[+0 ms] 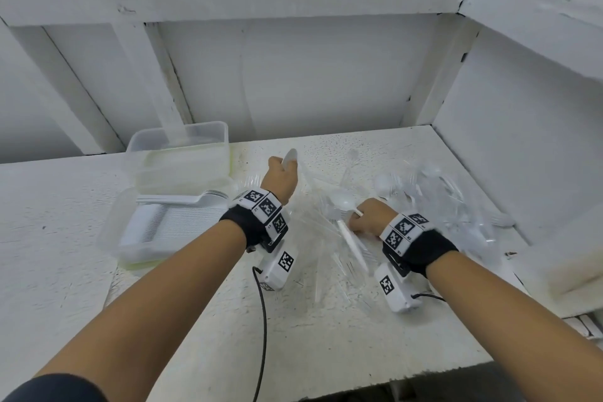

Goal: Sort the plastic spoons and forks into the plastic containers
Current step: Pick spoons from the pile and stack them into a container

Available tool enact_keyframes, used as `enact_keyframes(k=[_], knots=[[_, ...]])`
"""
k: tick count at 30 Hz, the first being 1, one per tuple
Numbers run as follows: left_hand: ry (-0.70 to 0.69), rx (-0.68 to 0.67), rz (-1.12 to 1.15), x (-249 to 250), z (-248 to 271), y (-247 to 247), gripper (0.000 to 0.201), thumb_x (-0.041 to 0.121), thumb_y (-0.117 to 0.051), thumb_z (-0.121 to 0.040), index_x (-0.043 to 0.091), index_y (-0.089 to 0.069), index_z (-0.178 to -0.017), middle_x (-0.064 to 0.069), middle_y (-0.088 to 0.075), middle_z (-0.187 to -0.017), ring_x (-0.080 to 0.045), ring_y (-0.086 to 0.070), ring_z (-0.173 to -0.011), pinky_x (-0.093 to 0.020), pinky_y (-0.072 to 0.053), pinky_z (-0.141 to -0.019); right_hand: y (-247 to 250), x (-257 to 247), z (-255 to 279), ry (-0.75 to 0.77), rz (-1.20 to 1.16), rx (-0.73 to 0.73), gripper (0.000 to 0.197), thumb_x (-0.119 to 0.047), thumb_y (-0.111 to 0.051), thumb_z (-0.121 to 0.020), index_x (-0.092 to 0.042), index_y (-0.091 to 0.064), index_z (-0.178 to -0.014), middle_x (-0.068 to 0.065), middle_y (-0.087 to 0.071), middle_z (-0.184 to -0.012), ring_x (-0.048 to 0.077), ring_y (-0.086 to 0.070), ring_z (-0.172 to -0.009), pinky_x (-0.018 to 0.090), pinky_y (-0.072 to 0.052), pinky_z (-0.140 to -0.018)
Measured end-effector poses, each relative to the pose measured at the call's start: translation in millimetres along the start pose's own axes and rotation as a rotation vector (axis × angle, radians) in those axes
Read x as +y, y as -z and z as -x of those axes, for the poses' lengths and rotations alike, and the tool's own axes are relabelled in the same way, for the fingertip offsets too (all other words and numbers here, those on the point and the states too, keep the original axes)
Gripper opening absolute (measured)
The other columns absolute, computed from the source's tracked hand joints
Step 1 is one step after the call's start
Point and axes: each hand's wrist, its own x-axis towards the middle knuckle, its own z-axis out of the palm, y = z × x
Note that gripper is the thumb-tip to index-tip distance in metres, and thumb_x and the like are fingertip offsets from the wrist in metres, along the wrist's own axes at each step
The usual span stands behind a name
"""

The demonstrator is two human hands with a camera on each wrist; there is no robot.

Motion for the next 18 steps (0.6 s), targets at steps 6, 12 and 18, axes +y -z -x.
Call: enact_keyframes(k=[6, 12, 18], knots=[[0.054, -0.041, 0.013, -4, 3, -4, 0.03, 0.019, -0.025, -0.098, 0.007, -0.035, -0.124, -0.004, -0.04, -0.078, -0.015, -0.037, -0.061, -0.025, -0.033, -0.05, 0, 9, 5, 0.024, 0.034, 0.008, 0.033, -0.013, -0.058, -0.083, -0.017, -0.036, -0.059, -0.002, -0.037, -0.059, 0.01, -0.035, -0.053, 0.02, -0.028, -0.049], [0.066, -0.085, -0.055, -3, 9, -11, 0.029, 0.026, -0.028, -0.099, 0.013, -0.037, -0.123, -0.005, -0.042, -0.077, -0.014, -0.037, -0.056, -0.022, -0.03, -0.046, 0, 12, 9, 0.022, -0.018, -0.069, 0.005, -0.01, -0.057, -0.084, -0.009, -0.058, -0.079, 0.007, -0.049, -0.066, 0.013, -0.042, -0.052, 0.019, -0.031, -0.045], [0.102, -0.077, -0.082, -5, 10, -14, 0.031, 0.028, -0.034, -0.098, 0.007, -0.04, -0.119, -0.004, -0.043, -0.078, -0.015, -0.039, -0.059, -0.024, -0.032, -0.047, 2, 13, 12, -0.015, -0.243, -0.119, 0.018, -0.017, -0.057, -0.087, -0.002, -0.067, -0.089, 0.013, -0.055, -0.071, 0.014, -0.033, -0.039, 0.019, -0.027, -0.037]])
